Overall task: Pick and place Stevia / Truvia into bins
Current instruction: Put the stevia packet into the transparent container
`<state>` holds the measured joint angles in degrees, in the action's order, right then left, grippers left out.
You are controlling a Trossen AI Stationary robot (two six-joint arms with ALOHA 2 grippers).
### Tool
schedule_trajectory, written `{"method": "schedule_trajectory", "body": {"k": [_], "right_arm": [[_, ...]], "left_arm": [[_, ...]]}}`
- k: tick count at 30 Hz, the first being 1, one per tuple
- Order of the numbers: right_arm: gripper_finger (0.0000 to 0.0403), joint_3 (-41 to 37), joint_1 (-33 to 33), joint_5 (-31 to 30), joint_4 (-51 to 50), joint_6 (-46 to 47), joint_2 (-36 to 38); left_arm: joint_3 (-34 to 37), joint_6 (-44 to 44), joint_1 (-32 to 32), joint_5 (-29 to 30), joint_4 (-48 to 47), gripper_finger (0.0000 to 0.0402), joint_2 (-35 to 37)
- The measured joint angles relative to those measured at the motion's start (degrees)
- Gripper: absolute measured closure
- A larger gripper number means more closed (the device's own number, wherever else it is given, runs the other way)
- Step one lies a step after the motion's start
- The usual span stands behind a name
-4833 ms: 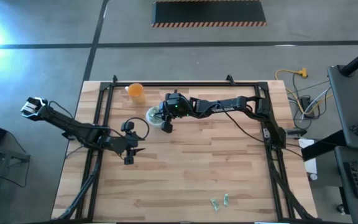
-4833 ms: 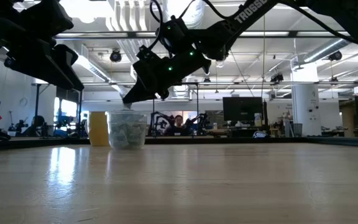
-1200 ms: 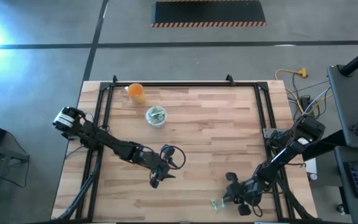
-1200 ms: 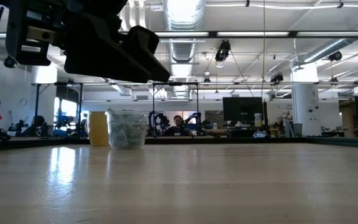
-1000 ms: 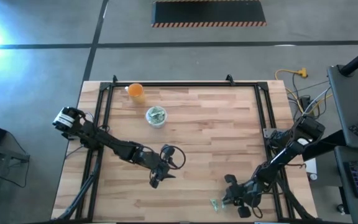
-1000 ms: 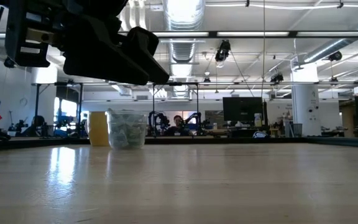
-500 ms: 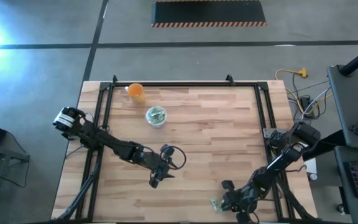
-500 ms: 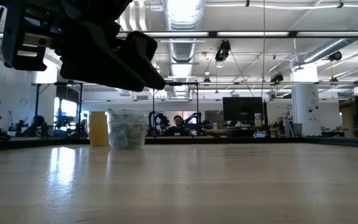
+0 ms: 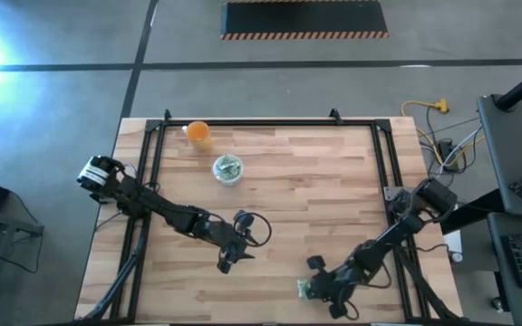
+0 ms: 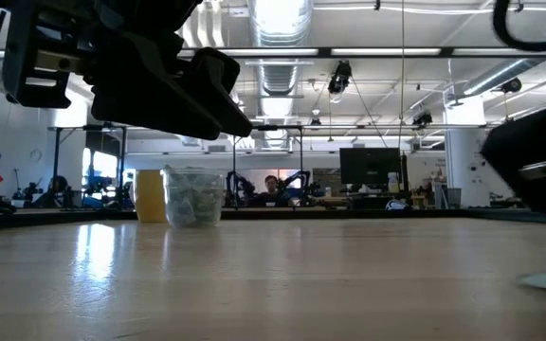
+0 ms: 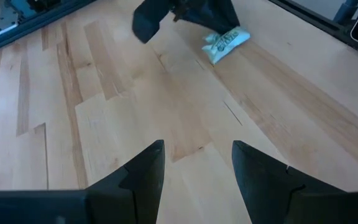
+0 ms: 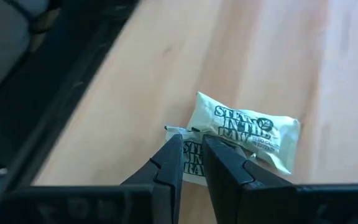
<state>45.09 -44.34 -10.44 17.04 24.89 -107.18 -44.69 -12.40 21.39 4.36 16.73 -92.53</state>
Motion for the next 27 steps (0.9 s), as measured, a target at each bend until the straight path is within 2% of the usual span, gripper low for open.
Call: {"method": "schedule_trajectory", "body": {"k": [9, 21, 23, 27], "right_arm": [[0.0351, 0.3, 9.8, 0.0, 7.2, -10.4, -3.6], [0.0351, 1.3, 23.5, -0.2, 7.7, -13.2, -4.2], [0.0351, 1.2, 25.1, -0.3, 8.6, -15.0, -4.2], [0.0351, 1.2, 26.8, -0.1, 11.2, -17.6, -4.2]], "left_arm": [[0.0, 0.8, 0.0, 0.2, -5.2, 0.0230, 0.3], [0.0, 3.0, 0.0, 0.4, -6.7, 0.0230, 0.6], [0.0, 2.9, 0.0, 1.5, -6.7, 0.0230, 0.6], [0.0, 3.0, 0.0, 8.3, -6.8, 0.0230, -0.1]]}}
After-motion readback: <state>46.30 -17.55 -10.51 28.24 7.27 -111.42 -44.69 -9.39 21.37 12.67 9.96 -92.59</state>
